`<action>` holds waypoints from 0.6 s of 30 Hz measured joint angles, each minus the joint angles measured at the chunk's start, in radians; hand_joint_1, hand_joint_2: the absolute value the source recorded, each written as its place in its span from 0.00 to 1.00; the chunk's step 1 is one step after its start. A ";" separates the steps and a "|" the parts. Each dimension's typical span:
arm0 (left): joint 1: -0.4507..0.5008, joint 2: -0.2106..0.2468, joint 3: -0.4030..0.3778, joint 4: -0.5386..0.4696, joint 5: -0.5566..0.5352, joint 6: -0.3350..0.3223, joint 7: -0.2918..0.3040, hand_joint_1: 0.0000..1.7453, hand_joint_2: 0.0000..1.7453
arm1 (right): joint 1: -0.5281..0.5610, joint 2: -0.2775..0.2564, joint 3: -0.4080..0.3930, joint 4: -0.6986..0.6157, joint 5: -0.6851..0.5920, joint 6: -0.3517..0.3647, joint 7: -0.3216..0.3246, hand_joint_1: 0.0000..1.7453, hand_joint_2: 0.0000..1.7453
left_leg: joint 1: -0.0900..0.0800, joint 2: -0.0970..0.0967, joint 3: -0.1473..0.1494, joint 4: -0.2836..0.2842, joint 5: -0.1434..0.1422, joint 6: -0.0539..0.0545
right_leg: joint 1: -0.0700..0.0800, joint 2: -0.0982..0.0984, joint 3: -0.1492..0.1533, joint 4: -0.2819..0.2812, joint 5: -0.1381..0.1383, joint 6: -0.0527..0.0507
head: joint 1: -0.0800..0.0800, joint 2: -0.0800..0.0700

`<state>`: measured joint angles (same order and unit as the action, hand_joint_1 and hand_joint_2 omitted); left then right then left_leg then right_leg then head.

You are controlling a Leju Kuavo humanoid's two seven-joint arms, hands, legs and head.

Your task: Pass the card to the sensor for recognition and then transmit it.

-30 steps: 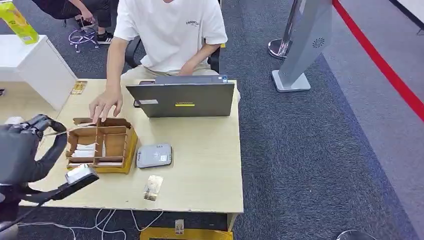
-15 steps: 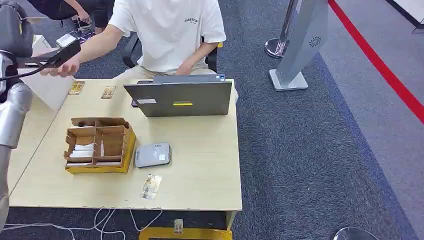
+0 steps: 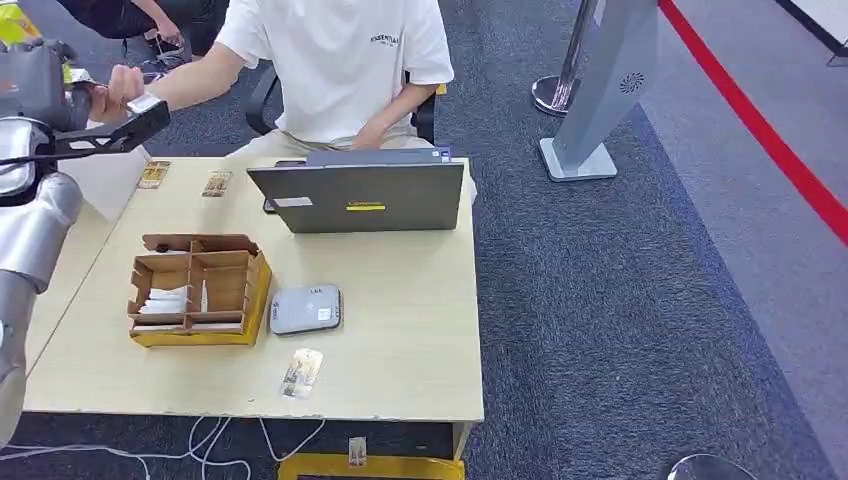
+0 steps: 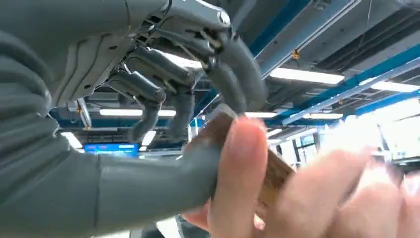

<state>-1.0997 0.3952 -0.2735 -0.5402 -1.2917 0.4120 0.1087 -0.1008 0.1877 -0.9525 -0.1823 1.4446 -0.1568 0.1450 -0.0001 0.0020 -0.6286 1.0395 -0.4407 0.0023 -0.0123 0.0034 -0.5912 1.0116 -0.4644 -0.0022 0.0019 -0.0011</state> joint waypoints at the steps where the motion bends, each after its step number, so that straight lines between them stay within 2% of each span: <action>1: 0.002 0.001 0.000 0.005 0.001 0.007 -0.003 0.00 1.00 | 0.000 0.000 0.000 0.000 0.000 0.000 0.000 0.00 0.00 | 0.000 0.000 0.000 0.000 0.000 0.000 | 0.000 0.000 0.000 0.000 0.000 0.000 | 0.000 0.000; 9: 0.012 0.002 0.000 0.017 0.003 0.010 -0.006 0.00 1.00 | 0.002 0.000 0.000 0.000 0.000 0.000 0.000 0.00 0.00 | 0.000 0.000 -0.001 0.000 0.000 0.000 | 0.000 0.000 0.000 0.000 0.000 0.000 | 0.000 0.000; 14: 0.040 0.006 0.001 0.011 0.034 0.058 -0.071 0.00 1.00 | 0.002 0.000 0.000 0.000 -0.011 0.000 0.000 0.00 0.00 | 0.000 0.000 -0.001 0.000 0.000 0.000 | 0.000 0.000 0.000 0.000 0.000 0.000 | 0.000 0.000; 16: 0.100 0.018 0.009 -0.040 0.075 0.075 -0.117 0.00 1.00 | 0.003 0.000 -0.001 0.000 -0.020 0.000 0.000 0.00 0.00 | -0.001 0.001 0.000 0.000 0.000 0.000 | 0.000 0.001 0.000 0.000 0.000 0.000 | 0.000 0.000; 18: 0.220 0.049 0.028 -0.172 0.150 0.074 -0.162 0.00 1.00 | 0.003 0.000 -0.006 0.000 -0.036 0.000 0.001 0.00 0.00 | -0.002 0.004 0.001 -0.002 -0.001 0.000 | -0.001 0.004 0.000 0.000 0.000 0.000 | 0.001 0.000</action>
<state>-0.8795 0.4443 -0.2450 -0.7120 -1.1417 0.4856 -0.0529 -0.0975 0.1877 -0.9586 -0.1823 1.4084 -0.1568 0.1457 -0.0018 0.0061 -0.6280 1.0377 -0.4415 0.0018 -0.0131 0.0069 -0.5913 1.0116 -0.4647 -0.0025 0.0031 -0.0011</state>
